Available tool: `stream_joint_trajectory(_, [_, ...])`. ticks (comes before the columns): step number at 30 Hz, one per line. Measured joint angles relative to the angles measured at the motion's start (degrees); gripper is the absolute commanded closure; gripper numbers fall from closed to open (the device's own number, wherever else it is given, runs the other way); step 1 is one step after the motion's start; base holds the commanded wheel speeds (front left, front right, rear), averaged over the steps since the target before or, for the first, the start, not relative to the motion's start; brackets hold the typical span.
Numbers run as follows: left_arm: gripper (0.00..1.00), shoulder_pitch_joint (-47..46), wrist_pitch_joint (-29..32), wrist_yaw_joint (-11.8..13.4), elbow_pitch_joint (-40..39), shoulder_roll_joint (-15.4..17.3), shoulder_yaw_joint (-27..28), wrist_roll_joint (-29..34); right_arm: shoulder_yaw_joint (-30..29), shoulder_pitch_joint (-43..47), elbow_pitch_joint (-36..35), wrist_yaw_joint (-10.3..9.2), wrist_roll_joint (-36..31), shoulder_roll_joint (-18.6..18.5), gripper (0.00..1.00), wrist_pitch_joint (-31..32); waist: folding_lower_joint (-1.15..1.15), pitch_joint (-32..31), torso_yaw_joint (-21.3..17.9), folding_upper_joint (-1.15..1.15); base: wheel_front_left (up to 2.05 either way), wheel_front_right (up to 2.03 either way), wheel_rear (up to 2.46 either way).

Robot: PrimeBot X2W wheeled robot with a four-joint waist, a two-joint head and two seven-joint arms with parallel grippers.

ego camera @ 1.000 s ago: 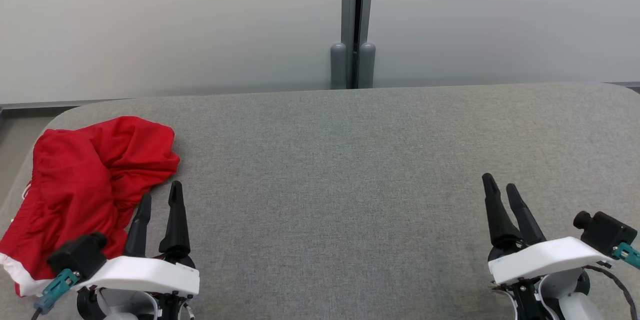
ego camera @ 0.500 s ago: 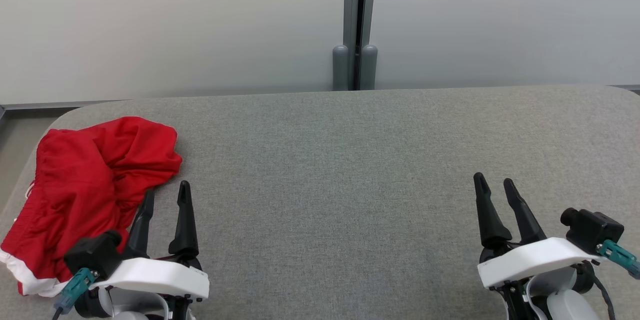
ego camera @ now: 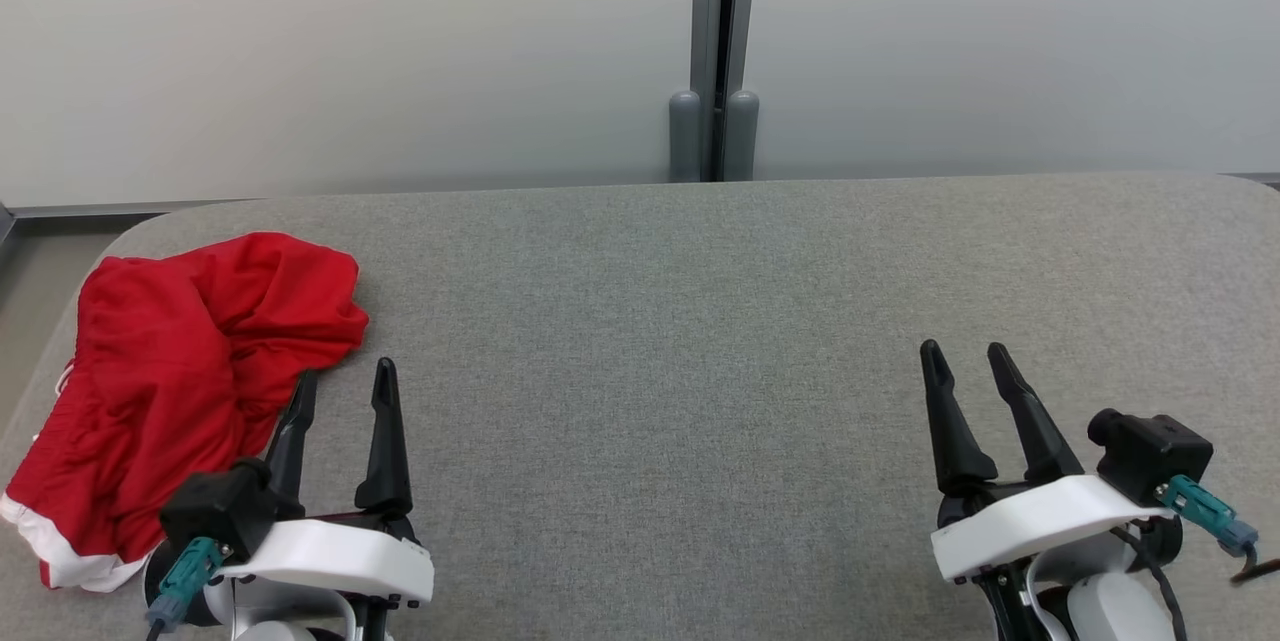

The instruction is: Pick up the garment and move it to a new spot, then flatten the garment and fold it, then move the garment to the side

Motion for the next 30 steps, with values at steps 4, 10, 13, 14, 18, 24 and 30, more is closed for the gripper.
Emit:
stream_joint_trajectory(4, [0.0, 0.0, -0.6, 0.4, -0.3, 0.0, -0.4, 2.2, 0.8, -0.2, 0.3, 0.0, -2.1, 0.0, 0.0, -0.7, 0.0, -0.1, 0.1, 0.0, 0.0, 0.0, 0.0])
stream_joint_trajectory(10, [0.0, 0.0, -1.3, 0.9, -0.5, 0.0, -0.8, 5.1, 1.4, -0.5, 0.4, 0.01, -4.7, 0.0, 0.0, -1.3, 0.0, 0.0, 0.1, 0.0, 0.0, 0.0, 0.0])
stream_joint_trajectory(13, [0.0, 0.0, -1.6, 1.0, -0.6, 0.0, -1.1, 6.3, 1.8, -0.7, 0.5, 0.01, -6.0, 0.0, 0.0, -1.7, 0.0, 0.0, 0.1, 0.0, 0.0, 0.0, 0.0])
stream_joint_trajectory(14, [0.0, 0.0, -1.8, 1.0, -0.6, 0.0, -1.1, 6.7, 1.9, -0.7, 0.6, 0.01, -6.5, 0.0, 0.0, -1.7, 0.0, -0.1, 0.1, 0.0, 0.0, 0.0, 0.0])
stream_joint_trajectory(18, [0.0, 0.0, -2.3, 1.2, -0.7, 0.0, -1.4, 8.4, 2.4, -0.8, 0.7, 0.01, -8.0, 0.0, 0.0, -2.2, 0.0, -0.2, 0.1, 0.0, 0.0, 0.0, 0.0])
stream_joint_trajectory(24, [0.0, 0.0, -3.0, 1.7, -1.0, 0.0, -1.8, 10.9, 2.8, -1.0, 0.8, 0.01, -10.4, 0.0, 0.0, -2.9, 0.0, -0.4, 0.1, 0.0, 0.0, 0.0, 0.0])
stream_joint_trajectory(30, [0.0, 0.0, -3.5, 1.9, -1.1, 0.1, -2.1, 13.3, 2.8, -1.3, 0.8, 0.01, -12.5, -0.1, 0.0, -3.7, 0.0, -0.4, 0.3, 0.0, 0.0, 0.0, 0.0])
